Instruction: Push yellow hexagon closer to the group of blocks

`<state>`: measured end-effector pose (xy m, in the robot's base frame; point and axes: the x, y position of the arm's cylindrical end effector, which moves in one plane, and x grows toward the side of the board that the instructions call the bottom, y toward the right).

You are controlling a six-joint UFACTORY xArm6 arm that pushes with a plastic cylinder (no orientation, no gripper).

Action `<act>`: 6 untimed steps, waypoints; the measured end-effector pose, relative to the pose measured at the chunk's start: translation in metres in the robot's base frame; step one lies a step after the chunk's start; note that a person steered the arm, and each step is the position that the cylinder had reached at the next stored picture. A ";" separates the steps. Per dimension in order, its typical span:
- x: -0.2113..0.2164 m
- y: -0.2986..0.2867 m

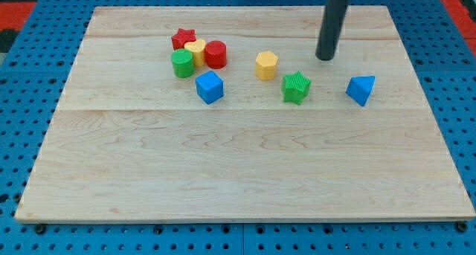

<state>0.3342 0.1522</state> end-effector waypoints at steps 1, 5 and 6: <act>-0.001 -0.056; 0.045 -0.118; 0.041 -0.165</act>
<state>0.3750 -0.0124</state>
